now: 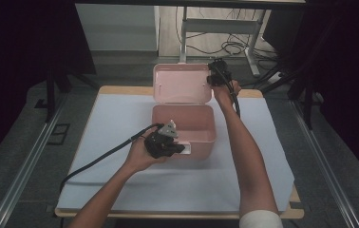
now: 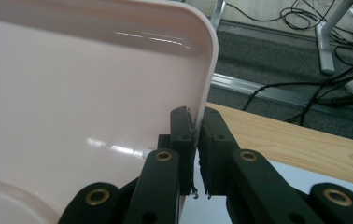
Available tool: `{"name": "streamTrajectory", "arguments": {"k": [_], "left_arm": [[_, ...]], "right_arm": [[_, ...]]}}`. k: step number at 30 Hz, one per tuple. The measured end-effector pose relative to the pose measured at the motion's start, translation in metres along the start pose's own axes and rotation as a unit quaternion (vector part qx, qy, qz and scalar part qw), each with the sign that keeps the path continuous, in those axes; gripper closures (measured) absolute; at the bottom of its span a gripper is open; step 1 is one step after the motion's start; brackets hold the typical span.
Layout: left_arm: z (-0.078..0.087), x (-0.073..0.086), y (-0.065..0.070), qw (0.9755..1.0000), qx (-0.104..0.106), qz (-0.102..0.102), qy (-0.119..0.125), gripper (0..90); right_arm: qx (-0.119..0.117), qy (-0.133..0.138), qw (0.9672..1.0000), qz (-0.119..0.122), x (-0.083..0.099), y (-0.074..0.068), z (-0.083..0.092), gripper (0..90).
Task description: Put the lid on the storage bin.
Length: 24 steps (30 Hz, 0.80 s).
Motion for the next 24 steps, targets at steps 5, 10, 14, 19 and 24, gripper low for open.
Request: {"name": "streamTrajectory", "arguments": {"k": [5,10,14,19,24], "left_arm": [[0.0,0.0,0.0,1.0,0.0,0.0,0.0,90.0],[0.0,0.0,0.0,1.0,0.0,-0.001,0.0,90.0],[0.0,0.0,0.0,1.0,0.0,-0.001,0.0,90.0],[0.0,0.0,0.0,1.0,-0.001,0.0,0.0,90.0],[0.001,0.0,-0.002,1.0,-0.001,-0.006,-0.006,90.0]], "right_arm": [[0.001,0.018,0.9998,0.002,-0.004,-0.001,0.007,85.3],[0.002,0.034,0.9994,0.003,-0.008,-0.001,0.014,85.5],[0.003,0.044,0.999,0.004,-0.01,-0.002,0.019,85.6],[0.002,0.053,0.9986,0.003,-0.012,-0.002,0.022,85.8],[0.002,0.064,0.9979,0.004,-0.013,-0.003,0.026,85.9]]}}
Point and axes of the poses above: each handheld gripper's, and its own axes: z roughly backward along the jaws, x roughly out of its underside, y roughly to its right, the point moved 10 cm from there along -z, roughly forward along the jaws, and after that the axes turned 15 degrees about y, right-handed, at the moved point
